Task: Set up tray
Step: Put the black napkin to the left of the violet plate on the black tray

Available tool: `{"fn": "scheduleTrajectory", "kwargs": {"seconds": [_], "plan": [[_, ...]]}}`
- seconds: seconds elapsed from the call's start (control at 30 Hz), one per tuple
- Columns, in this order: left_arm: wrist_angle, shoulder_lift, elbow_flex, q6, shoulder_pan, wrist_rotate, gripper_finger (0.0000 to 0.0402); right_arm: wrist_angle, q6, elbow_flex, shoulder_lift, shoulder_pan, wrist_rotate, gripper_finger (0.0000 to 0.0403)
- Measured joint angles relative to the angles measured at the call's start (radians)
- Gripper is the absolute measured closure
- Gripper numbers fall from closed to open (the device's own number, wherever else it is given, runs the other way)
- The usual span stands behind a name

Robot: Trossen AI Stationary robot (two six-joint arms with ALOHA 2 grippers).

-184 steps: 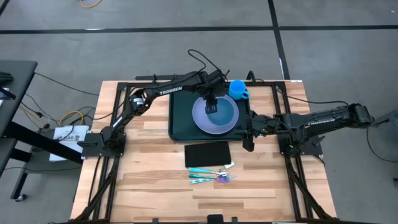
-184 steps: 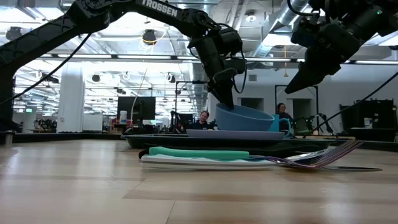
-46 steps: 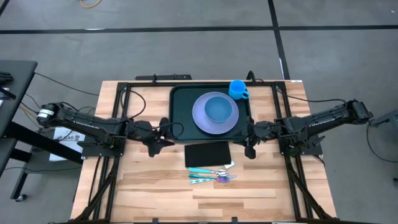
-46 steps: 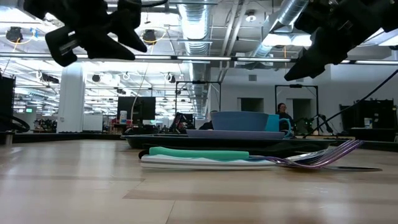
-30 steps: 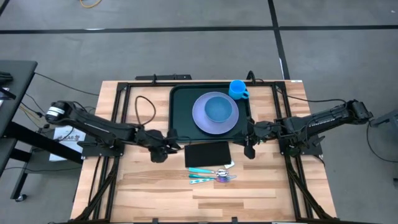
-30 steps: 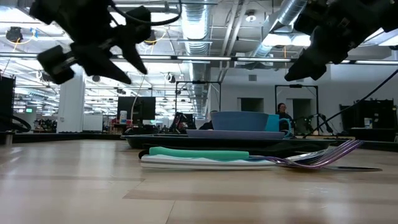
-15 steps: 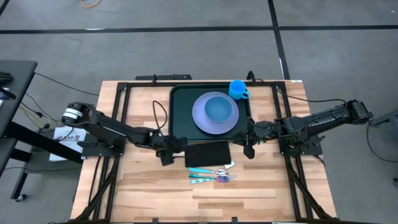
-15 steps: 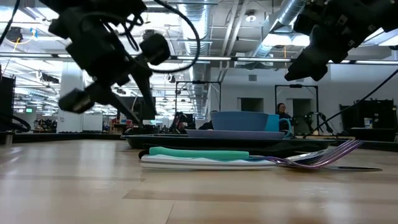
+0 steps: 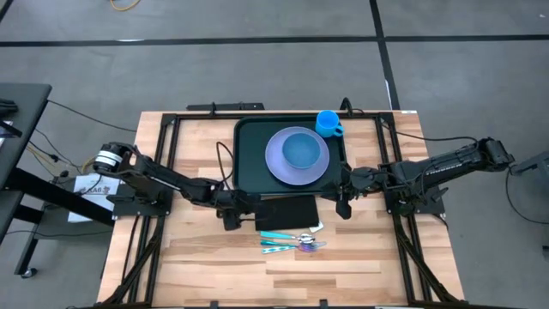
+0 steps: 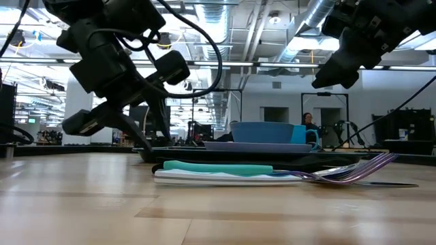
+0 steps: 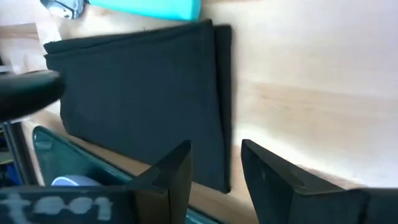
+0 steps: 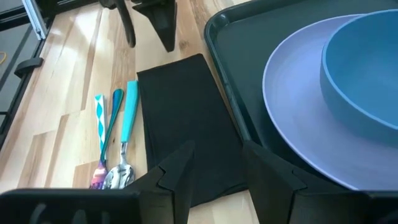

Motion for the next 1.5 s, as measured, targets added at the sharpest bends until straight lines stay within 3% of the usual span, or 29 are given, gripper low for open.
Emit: {"fn": "scheduleTrajectory", "kwargs": {"seconds": [0.3,0.93,1.3,1.5], "plan": [[0.017,0.038,-0.001,-0.031,0.033,0.108,0.0273,0.000,0.000,0.000,0.000,0.000,0.000,0.0276],[0.080,0.047,-0.002,-0.038,0.051,0.117,0.0273,0.001,0.000,0.000,0.000,0.000,0.000,0.0276],[0.167,0.137,0.003,-0.043,0.064,0.143,0.0273,0.005,0.000,0.000,0.000,0.000,0.000,0.0276],[0.096,0.155,0.050,-0.051,0.080,0.169,0.0273,0.005,0.000,0.000,0.000,0.000,0.000,0.0276]]}}
